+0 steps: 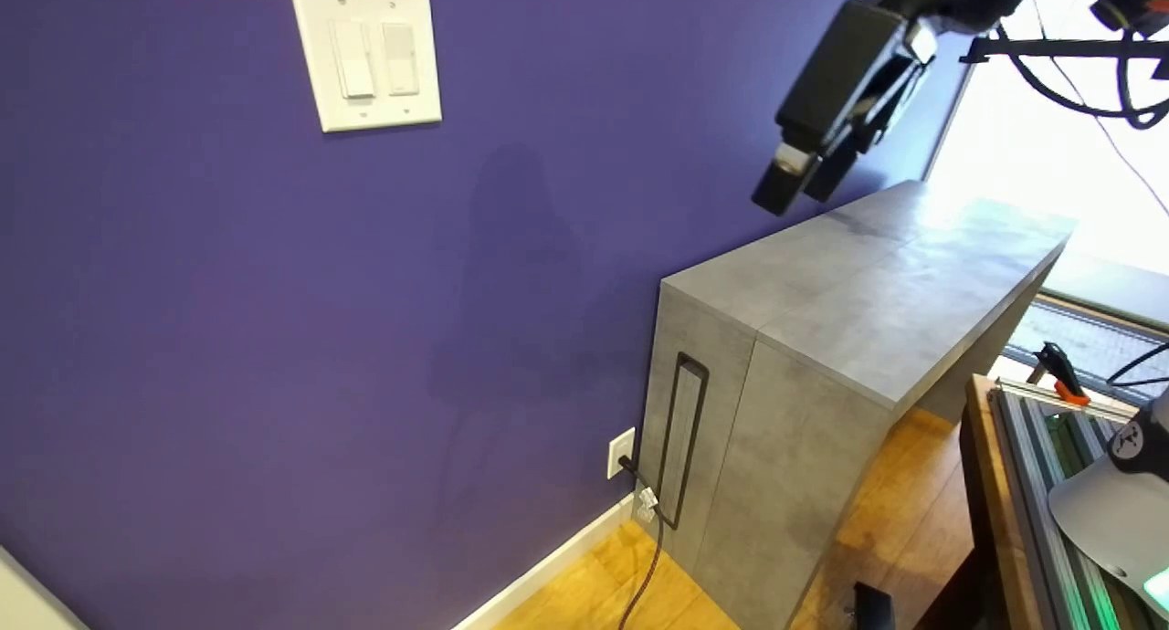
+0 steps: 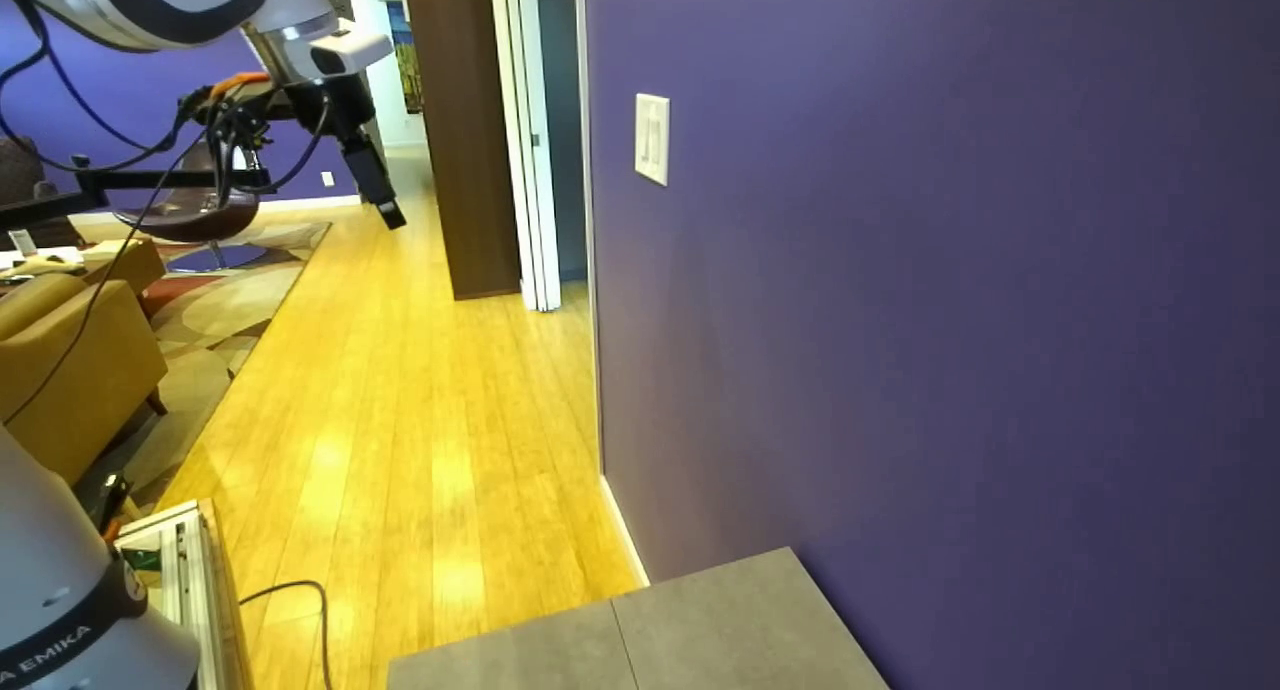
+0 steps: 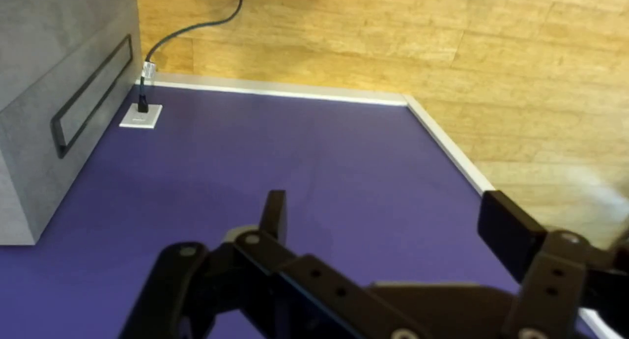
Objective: Flip the left light switch on the wall
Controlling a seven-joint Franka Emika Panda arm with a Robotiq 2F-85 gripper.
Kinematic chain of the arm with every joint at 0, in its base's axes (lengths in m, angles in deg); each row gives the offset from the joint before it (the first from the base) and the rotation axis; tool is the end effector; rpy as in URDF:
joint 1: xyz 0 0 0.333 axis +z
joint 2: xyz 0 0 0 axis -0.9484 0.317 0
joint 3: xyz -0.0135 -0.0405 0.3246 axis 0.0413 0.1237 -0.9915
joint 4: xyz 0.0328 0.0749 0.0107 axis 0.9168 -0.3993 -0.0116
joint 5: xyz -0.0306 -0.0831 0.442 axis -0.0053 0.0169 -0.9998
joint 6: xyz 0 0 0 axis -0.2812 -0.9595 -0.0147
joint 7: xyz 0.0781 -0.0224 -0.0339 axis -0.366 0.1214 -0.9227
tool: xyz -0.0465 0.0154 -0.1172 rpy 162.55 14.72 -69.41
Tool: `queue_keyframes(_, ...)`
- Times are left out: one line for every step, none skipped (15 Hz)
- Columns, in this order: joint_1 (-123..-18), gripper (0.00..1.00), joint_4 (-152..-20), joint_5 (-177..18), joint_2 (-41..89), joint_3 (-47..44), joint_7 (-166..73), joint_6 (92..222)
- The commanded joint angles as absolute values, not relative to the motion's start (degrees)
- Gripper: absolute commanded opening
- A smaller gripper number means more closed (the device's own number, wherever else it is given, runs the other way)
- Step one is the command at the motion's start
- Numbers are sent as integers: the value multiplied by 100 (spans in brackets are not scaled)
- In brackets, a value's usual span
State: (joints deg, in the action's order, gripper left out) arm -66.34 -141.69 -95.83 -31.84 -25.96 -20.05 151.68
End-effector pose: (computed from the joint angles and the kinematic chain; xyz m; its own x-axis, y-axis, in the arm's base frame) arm 0.3889 0.1971 0.4648 0.9237 -0.2509 0.2895 -0.2129 -0.9645 -0.1564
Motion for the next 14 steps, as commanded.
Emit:
queue_keyframes(-6992, 100, -13637, -9453, -2481, -2626, -1549, 15779)
queue_keyframes(-7051, 100, -13490, -9441, -2279, -2601, -1511, 15906)
queue_keyframes(-7055, 100, -13345, -9482, -2087, -2545, -1508, 15974)
queue_keyframes(-7029, 100, -13182, -9580, -1857, -2462, -1508, 16041)
queue_keyframes(-6993, 100, -13045, -9656, -1652, -2398, -1492, 16144)
queue_keyframes(-6993, 100, -12909, -9673, -1455, -2370, -1413, 16241)
queue_keyframes(-6984, 100, -12730, -9770, -1206, -2310, -1279, 16306)
queue_keyframes(-6945, 100, -12579, -9850, -1002, -2239, -1215, 16418)
queue_keyframes(-6963, 75, -12425, -9842, -810, -2209, -1075, 16510)
queue_keyframes(-6975, 74, -12281, -9819, -631, -2167, -961, 16627)
queue_keyframes(-6929, 66, -12139, -9897, -455, -2082, -916, 16814)
queue_keyframes(-6870, 59, -11997, -9998, -292, -2000, -910, 16947)
queue_keyframes(-6742, 53, -11828, -10339, -134, -1870, -1021, 17034)
queue_keyframes(-6712, 44, -11711, -10448, 10, -1831, -1018, 17217)
